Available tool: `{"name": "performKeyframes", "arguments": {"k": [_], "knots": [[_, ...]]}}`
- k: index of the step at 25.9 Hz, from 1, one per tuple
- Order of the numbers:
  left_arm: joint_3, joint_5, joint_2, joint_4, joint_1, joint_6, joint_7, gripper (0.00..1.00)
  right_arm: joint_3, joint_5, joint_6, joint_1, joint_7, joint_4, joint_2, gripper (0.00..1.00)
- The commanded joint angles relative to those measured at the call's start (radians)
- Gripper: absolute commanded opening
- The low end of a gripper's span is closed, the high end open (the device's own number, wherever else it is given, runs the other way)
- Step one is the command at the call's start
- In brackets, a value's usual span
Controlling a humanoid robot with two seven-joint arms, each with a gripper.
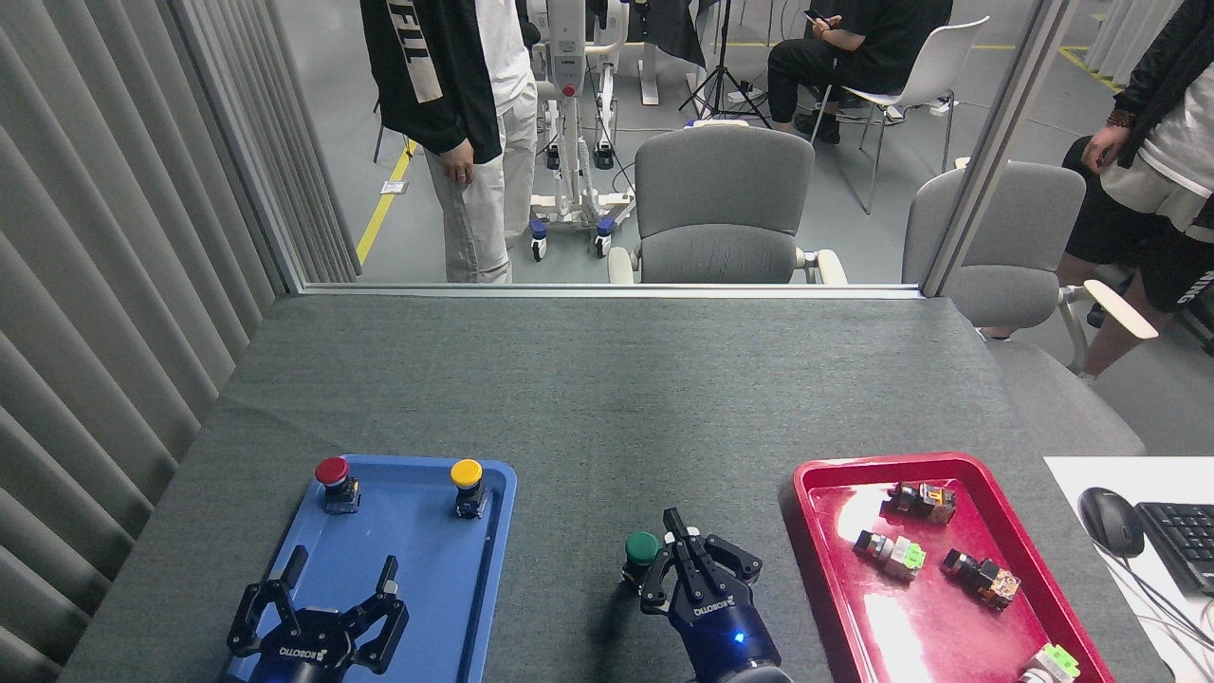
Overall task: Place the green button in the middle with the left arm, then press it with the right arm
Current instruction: 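Press down on the green button with the right gripper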
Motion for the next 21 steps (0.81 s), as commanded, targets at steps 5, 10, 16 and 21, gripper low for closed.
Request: {"name": "performKeyframes", "arguments": {"k": [5,10,16,21], "knots": [[0.001,0.069,0.031,0.0,0.023,0.006,0.008,1.0,0.015,0.002,-0.005,-0.02,0.034,0.067,0.024,0.0],[0.001,0.069,0.036,0.019,0.023,0.006,0.006,1.0,0.03,-0.001,-0.002,-0.022,0.036,0.07,0.026,0.0],[0.001,0.069,0.042,0.019,0.023,0.006,0.006,1.0,0.032,-0.01,0.006,-0.022,0.036,0.094,0.019,0.03],[0.001,0.07,0.044,0.037,0.023,0.006,0.006,1.0,0.027,-0.031,0.007,-0.02,0.036,0.111,0.018,0.04]]}}
